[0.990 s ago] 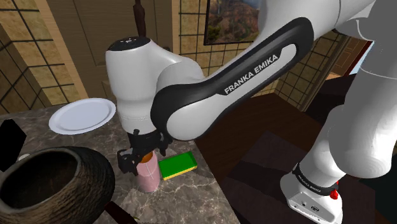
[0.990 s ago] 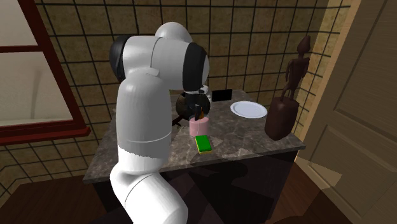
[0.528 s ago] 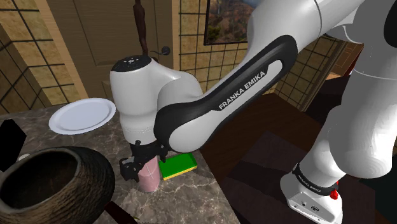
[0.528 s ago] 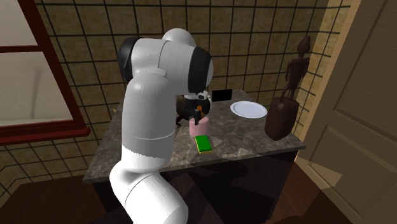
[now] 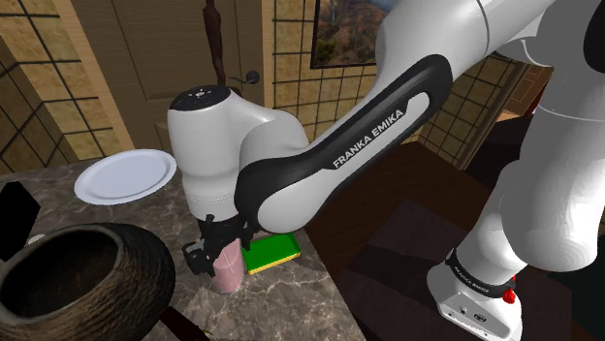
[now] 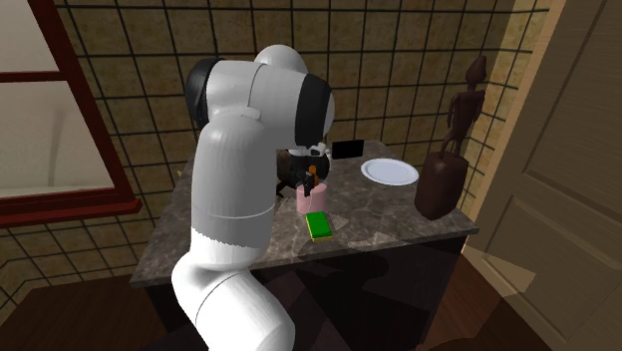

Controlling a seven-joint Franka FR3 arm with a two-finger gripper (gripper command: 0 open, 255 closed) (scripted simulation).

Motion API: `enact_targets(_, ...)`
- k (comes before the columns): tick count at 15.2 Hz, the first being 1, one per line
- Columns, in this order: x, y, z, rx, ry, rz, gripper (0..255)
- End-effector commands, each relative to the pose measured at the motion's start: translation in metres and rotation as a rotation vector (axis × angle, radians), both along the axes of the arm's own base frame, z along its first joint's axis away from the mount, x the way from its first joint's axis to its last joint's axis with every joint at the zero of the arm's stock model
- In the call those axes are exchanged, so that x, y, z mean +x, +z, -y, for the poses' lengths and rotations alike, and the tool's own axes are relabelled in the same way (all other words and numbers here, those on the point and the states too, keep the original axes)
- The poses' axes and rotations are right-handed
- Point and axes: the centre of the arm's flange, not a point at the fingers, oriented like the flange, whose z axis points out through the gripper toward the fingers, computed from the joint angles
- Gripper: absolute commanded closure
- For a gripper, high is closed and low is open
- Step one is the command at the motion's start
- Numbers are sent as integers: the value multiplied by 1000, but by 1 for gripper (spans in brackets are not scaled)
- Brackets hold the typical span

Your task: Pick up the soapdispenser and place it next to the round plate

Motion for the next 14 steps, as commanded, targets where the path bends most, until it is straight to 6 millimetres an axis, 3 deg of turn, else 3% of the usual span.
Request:
enact_targets(1, 0, 0, 0, 0, -1, 0, 255)
enact_targets(8, 0, -1, 0, 0, -1, 0, 255)
enact_targets(14, 0, 31, 0, 0, -1, 0, 255)
